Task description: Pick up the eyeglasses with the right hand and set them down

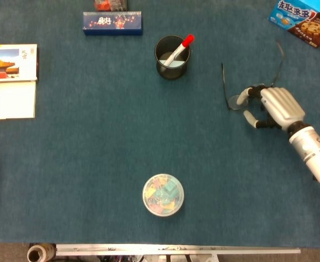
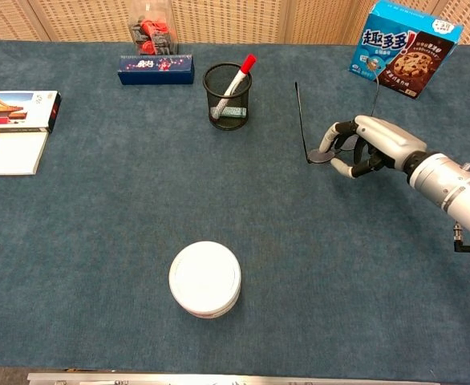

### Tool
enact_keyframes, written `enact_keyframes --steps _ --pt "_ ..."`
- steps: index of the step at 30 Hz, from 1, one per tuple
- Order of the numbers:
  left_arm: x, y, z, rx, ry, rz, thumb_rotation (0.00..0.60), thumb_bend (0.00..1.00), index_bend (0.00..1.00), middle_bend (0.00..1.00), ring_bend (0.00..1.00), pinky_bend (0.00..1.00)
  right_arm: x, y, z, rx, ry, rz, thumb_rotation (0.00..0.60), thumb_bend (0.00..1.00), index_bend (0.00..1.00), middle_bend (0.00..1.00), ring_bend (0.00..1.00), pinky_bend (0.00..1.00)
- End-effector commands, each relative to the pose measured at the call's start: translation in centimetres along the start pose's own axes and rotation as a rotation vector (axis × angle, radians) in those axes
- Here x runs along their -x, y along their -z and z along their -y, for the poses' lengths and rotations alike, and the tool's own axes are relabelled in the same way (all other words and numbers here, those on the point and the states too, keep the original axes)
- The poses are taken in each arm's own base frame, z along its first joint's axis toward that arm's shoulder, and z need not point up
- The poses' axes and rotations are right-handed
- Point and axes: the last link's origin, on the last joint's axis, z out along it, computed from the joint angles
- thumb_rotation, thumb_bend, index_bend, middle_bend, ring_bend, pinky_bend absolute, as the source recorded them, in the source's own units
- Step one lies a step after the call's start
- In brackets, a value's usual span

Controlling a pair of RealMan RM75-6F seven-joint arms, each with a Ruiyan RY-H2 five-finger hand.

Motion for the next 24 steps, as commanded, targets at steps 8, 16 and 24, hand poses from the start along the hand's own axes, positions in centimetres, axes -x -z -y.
enact_keyframes --steps 8,16,24 --pt "-0.1 -0.1 -0.2 0.005 -0.003 -0.001 0.6 0.33 0.46 0.39 0.31 0.45 -0.1 0.2 -0.1 0.001 0.002 0.002 0.6 0.4 0.43 0.4 0.32 0.52" --pt "-0.3 -0.2 -0.3 0.007 -0.004 -0.008 0.6 0.33 0.46 0.39 0.31 0.45 -0.5 0.4 0.3 -0.014 0.0 -0.011 0.6 0.4 0.43 0.4 0.32 0.52" --pt "-0.4 -0.3 -0.6 0.013 -0.008 -0.011 0.6 0.33 0.46 0.39 0.31 0.45 -1.3 1.3 0.8 -0.04 0.009 -0.034 0.6 0.4 0.43 0.4 0.32 0.51"
